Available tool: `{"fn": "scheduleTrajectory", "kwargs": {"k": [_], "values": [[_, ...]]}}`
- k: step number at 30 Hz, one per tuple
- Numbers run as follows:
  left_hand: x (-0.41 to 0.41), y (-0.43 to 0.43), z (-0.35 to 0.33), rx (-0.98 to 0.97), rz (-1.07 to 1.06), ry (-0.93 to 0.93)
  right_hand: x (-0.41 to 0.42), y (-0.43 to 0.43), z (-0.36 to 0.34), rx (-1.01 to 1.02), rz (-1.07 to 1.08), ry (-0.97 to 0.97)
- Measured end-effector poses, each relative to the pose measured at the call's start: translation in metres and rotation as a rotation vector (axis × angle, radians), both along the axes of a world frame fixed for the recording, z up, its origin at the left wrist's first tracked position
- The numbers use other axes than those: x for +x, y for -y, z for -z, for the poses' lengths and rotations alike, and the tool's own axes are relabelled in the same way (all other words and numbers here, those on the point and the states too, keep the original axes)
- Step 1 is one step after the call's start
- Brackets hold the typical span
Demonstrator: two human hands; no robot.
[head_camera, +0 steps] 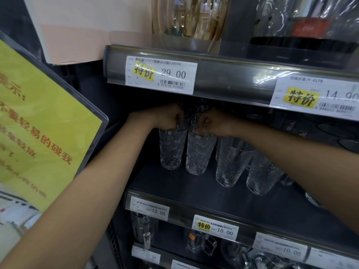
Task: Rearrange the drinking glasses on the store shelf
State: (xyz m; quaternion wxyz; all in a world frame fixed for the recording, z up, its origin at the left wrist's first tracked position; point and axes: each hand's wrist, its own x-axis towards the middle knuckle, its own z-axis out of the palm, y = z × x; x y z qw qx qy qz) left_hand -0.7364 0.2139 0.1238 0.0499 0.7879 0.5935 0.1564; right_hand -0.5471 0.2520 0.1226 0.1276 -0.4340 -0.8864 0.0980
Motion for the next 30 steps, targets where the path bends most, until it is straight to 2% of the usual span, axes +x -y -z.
{"fn": "scheduleTrajectory", "kwargs": {"k": [7,11,16,20,23,28,30], "values": [[0.003,0.007,-0.003,-0.034,-0.035,0.017,-0.001,0.004,-0.002,-0.007,0.03,0.0],[0.007,0.017,-0.01,-0.042,-0.056,0.127,0.002,0.011,-0.009,-0.027,0.064,-0.056],[0.011,0.039,-0.011,0.15,-0.128,0.376,0.021,0.037,-0.013,0.07,0.117,-0.184],[0.027,0.064,-0.002,0.336,-0.147,0.449,0.053,0.08,-0.016,0.223,0.181,-0.151],[0.047,0.091,0.006,0.366,-0.104,0.521,0.081,0.115,-0.014,0.254,0.225,-0.182],[0.092,0.143,0.008,0.417,-0.046,0.533,0.139,0.17,-0.002,0.313,0.237,-0.288],[0.114,0.166,0.01,0.373,-0.046,0.567,0.166,0.193,0.006,0.328,0.264,-0.323]]}}
